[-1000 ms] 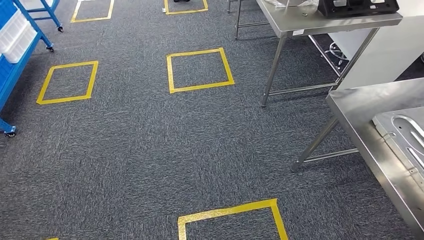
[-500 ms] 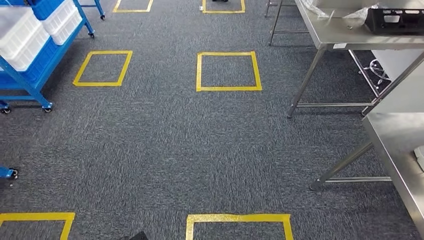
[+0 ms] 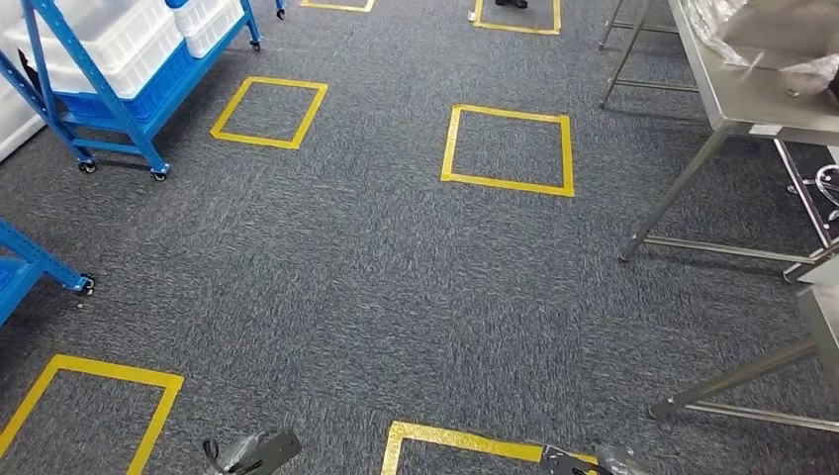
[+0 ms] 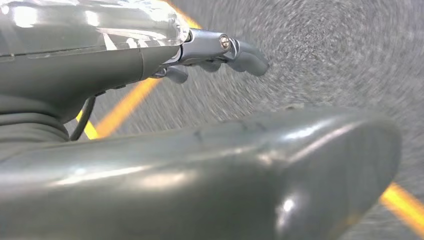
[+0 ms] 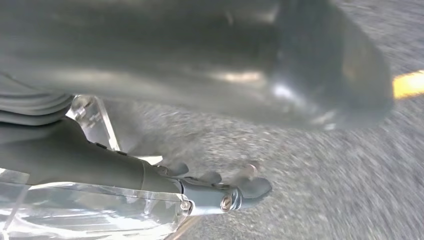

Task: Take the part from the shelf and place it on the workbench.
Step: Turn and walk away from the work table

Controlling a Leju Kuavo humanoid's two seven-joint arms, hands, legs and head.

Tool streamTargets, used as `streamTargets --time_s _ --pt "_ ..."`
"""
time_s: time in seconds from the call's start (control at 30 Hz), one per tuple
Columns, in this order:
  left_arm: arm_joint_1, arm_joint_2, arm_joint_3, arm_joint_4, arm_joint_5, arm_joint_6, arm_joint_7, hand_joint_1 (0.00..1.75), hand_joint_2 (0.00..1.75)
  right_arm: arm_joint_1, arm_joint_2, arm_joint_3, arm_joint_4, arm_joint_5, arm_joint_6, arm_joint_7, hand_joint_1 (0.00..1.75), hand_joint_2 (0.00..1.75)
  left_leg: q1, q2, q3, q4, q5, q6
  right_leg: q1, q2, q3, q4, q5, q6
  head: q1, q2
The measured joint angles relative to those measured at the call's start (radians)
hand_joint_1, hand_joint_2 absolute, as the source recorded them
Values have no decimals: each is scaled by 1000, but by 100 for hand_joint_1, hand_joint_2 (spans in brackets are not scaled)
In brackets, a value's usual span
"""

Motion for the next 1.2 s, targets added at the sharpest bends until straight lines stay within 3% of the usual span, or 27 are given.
streamTargets --time_s 0.03,0.1,0.17,0.2,0.23,0.27,0.3,0.33,0.4,0.47,0.5,0.53,0.6,0.67,0.73,0.77,0.8,0.87,0.93,0.97,1.03,1.07,1.13,1.2 --pt "7 -2 24 0 50 0 -23 0 0 5 5 -15 -1 -26 -15 -12 0 0 -1 -10 2 -2 -1 7 -4 -1 5 1 -6 6 1 0" --pt "17 -8 77 -1 141 0 -61 0 0 25 15 -48 -1 -84 -44 -44 0 0 0 -31 9 -8 -2 23 -10 34 -8 42 -39 12 3 0" --pt "25 -15 139 -2 230 0 -92 0 0 55 22 -97 -1 -164 -70 -92 0 0 -2 -52 13 -10 -3 33 -9 86 -74 170 -100 9 5 0" --pt "31 -18 172 -2 269 -1 -102 0 0 72 25 -128 0 -204 -78 -117 0 0 -5 -65 13 -10 -4 37 -7 98 -117 242 -125 6 6 0" --pt "39 -20 203 -2 300 -1 -108 0 0 87 28 -160 1 -239 -82 -139 0 0 -8 -78 14 -9 -5 39 -5 103 -150 293 -133 3 6 0" --pt "47 -21 232 -2 323 -1 -110 0 0 100 30 -192 2 -269 -83 -158 0 0 -11 -90 15 -9 -7 41 -2 106 -167 304 -119 -2 6 0" --pt "56 -22 258 -2 343 1 -110 0 0 110 33 -221 3 -296 -82 -177 0 0 -14 -103 17 -8 -8 41 1 109 -164 276 -87 -8 6 0" --pt "64 -22 283 -2 360 3 -109 0 0 118 35 -252 3 -324 -80 -196 0 0 -15 -114 20 -7 -9 41 4 120 -141 210 -41 -15 6 0" --pt "75 -22 324 -2 376 11 -100 0 0 127 37 -312 4 -372 -76 -231 0 0 -17 -134 21 -4 -13 37 8 159 -91 80 22 -25 6 0" --pt "87 -19 349 -3 370 21 -91 0 0 130 38 -367 4 -396 -75 -250 0 0 -17 -150 18 -4 -14 29 11 175 -71 31 33 -28 6 0" --pt "93 -17 356 -4 365 23 -87 0 0 131 38 -388 4 -399 -75 -254 0 0 -16 -158 17 -5 -13 24 12 165 -69 27 35 -29 6 0" --pt "100 -14 361 -5 361 25 -85 0 0 131 38 -405 3 -400 -74 -255 0 0 -16 -158 17 -5 -14 19 10 154 -66 22 37 -33 6 0" --pt "107 -9 367 -6 358 25 -83 0 0 132 38 -428 3 -400 -71 -257 0 0 -18 -120 4 29 -40 9 7 133 -57 10 41 -43 4 0" --pt "107 -8 369 -6 355 25 -82 0 0 135 38 -443 3 -399 -69 -257 0 0 -16 -66 -43 136 -104 -1 7 109 -52 4 41 -51 3 0" --pt "106 -7 371 -6 349 28 -81 0 0 138 38 -454 3 -394 -70 -256 0 0 -10 -51 -102 261 -159 -9 9 85 -52 5 39 -53 2 0" --pt "107 -7 372 -7 342 32 -81 0 0 138 38 -459 3 -389 -71 -256 0 0 -7 -48 -114 290 -164 -13 9 73 -51 5 38 -52 2 0" --pt "108 -6 372 -8 334 35 -82 0 0 137 38 -461 3 -383 -71 -256 0 0 -5 -45 -104 274 -147 -15 9 61 -51 6 37 -51 2 0" --pt "103 -2 372 -12 317 40 -85 0 0 131 37 -465 2 -364 -72 -255 0 0 -3 -21 -28 139 -79 -14 9 39 -46 8 33 -46 2 0" --pt "86 5 369 -17 299 41 -88 0 0 119 35 -465 0 -337 -71 -254 0 0 -9 9 39 15 -38 -4 13 20 -42 11 28 -38 3 0" --pt "77 9 364 -20 288 41 -89 0 0 110 32 -465 -3 -321 -71 -252 0 0 -12 14 49 -7 -34 2 15 11 -41 12 27 -33 3 0" --pt "56 18 350 -25 264 42 -91 0 0 84 26 -461 -11 -286 -70 -247 0 0 -15 -1 48 -16 -31 15 15 -5 -39 12 26 -23 3 0" --pt "46 23 342 -28 255 43 -92 0 0 68 22 -458 -17 -270 -70 -245 0 0 -14 -10 49 -20 -27 21 12 1 -39 16 23 -17 3 0" --pt "12 29 325 -35 248 45 -98 0 0 34 8 -448 -31 -243 -68 -243 0 0 -10 -27 51 -30 -16 33 7 47 -64 69 -10 -6 4 0" --pt "-33 33 311 -42 253 45 -101 0 0 -2 -11 -435 -43 -219 -64 -241 0 0 -9 -47 48 -31 -10 40 2 95 -128 195 -71 1 6 0"
